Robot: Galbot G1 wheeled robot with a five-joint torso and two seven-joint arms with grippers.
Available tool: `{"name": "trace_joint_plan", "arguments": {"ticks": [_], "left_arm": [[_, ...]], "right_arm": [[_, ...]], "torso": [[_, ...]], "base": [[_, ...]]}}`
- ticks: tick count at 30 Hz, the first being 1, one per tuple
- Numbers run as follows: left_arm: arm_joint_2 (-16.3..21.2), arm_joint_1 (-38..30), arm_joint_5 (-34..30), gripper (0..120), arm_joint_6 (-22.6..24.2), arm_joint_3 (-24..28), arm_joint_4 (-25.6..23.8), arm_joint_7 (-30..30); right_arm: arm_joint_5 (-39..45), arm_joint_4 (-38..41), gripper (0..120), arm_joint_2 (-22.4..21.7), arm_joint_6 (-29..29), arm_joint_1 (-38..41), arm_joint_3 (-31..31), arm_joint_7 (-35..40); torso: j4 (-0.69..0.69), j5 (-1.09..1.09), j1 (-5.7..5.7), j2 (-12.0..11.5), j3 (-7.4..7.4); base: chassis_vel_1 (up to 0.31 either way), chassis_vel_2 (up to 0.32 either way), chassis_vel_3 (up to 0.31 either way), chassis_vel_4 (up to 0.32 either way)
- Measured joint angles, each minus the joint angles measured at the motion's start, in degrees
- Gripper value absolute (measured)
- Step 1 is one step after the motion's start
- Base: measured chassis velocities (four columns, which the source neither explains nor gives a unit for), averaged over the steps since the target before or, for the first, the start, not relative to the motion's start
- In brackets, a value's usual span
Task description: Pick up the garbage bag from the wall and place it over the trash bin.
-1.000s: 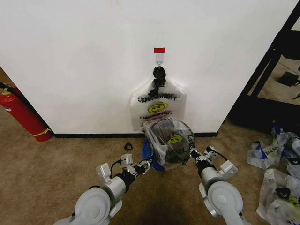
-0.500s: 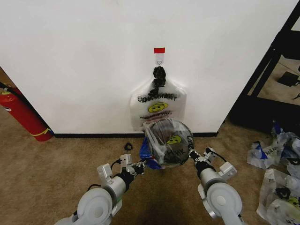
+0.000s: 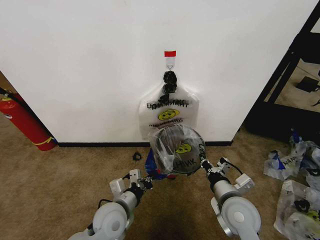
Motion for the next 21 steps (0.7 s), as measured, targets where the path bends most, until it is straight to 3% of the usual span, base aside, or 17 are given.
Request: {"name": "trace_joint_plan", "arguments": {"ticks": [14,20,21], "left_arm": [[-2.7,1.6,5.7,0,0.2,0.9,3.0,0.4],[-3.3,3.4,8.7,0,0.5,0.2,1.2,0.4],[-2.6,3.7,9.4,5,1.0,0.1,0.6,0.4]], "right_arm": [[-0.3,1.2,1,0.6,0.0,-1.2,-0.5,-0.1],[-0.9,0.6,1,1.2,0.1,-0.9,-1.5,-0.2],[-1.0,0.3,1,1.4,0.2,-0.8,-1.6,-0.2]], "torso": [[0.0,0.01,0.0,0.0,0.0],[0.0,-0.01,0.0,0.0,0.0],[0.0,-0.01,0.0,0.0,0.0]], "base": [[0.0,0.0,0.0,0.0],[0.0,0.0,0.0,0.0],[0.0,0.0,0.0,0.0]]}}
